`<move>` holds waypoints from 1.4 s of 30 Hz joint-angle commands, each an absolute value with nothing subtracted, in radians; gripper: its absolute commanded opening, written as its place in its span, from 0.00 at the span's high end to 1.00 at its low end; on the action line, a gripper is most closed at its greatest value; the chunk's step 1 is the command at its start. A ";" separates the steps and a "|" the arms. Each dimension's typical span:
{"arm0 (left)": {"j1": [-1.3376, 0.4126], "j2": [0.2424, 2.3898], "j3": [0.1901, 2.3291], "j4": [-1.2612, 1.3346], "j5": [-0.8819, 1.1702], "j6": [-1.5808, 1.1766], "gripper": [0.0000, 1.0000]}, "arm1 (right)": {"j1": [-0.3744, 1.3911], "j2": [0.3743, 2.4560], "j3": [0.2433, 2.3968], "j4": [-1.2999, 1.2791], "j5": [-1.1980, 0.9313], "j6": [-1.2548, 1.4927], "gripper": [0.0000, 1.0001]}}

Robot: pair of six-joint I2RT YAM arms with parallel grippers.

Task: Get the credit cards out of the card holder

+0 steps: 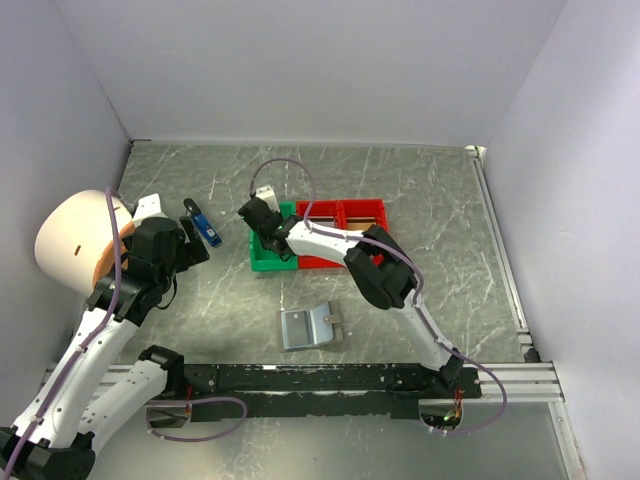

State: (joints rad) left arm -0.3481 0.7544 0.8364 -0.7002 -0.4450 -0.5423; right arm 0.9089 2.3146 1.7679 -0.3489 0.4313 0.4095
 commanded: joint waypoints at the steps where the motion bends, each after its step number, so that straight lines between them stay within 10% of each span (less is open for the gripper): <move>1: -0.337 0.748 0.844 -0.696 -0.443 -0.541 0.01 | 0.911 2.348 1.712 -0.302 0.521 0.394 0.96; 42: -0.336 0.751 0.847 -0.700 -0.446 -0.542 0.01 | 0.942 2.390 1.709 -0.322 0.593 0.379 0.90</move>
